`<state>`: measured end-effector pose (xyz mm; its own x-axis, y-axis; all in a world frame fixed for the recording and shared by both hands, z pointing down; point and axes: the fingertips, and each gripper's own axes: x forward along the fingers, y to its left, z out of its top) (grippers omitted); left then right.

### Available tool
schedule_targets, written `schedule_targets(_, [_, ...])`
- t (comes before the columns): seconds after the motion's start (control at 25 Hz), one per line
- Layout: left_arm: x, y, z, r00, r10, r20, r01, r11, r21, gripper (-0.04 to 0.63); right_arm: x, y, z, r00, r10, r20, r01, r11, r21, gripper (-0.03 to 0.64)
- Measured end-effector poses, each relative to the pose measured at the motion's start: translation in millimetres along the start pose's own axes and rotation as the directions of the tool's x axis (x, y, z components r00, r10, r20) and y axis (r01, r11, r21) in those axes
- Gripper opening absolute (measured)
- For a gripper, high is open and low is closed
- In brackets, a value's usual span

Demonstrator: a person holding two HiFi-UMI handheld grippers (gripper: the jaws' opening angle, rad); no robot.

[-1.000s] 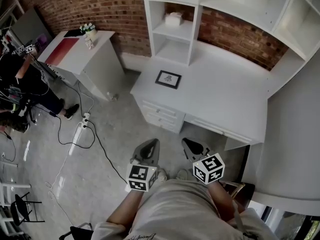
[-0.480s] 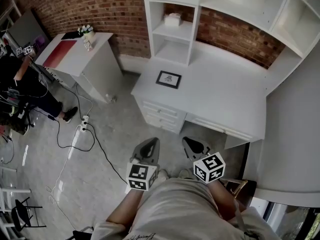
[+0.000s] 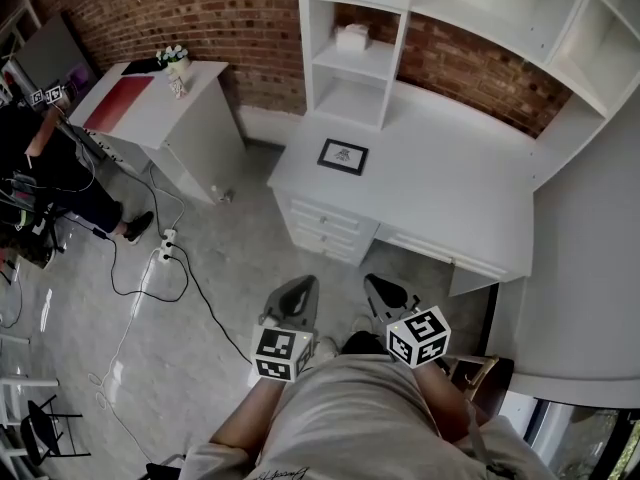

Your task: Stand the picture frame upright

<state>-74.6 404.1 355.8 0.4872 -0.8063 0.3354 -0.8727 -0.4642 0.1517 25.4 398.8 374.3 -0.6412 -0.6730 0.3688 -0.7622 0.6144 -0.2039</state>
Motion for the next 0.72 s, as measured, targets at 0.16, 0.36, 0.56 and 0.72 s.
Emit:
schedule_targets(0.16, [8.9,5.0,-0.8,1.0,-0.001,-0.007,0.001,1.0,-0.01,0.015,7.3,-6.3,0.9,1.0,0.002,-0.005,-0.002,1.0,0.005,0.029])
schedule_targets(0.36, [35.6,17.7,1.3,1.0,0.004,-0.028,-0.004,1.0,-0.017,0.015,31.3,-25.5,8.6,1.0,0.026,-0.004,-0.025,1.0,0.016,0.029])
schedule_targets(0.56, [84.2,46.1,8.8,0.999,0.018,-0.046,-0.019,1.0,-0.018,0.015,75.8,-67.7,21.5,1.0,0.03,-0.005,-0.03,0.999,0.036,0.029])
schedule_targets(0.72, [141.4,78.9,28.4,0.998,0.05,-0.047,-0.051,0.999,-0.021,0.015,119.6,-115.0,45.6,0.999,0.042,0.001,-0.042,0.998,0.037,0.029])
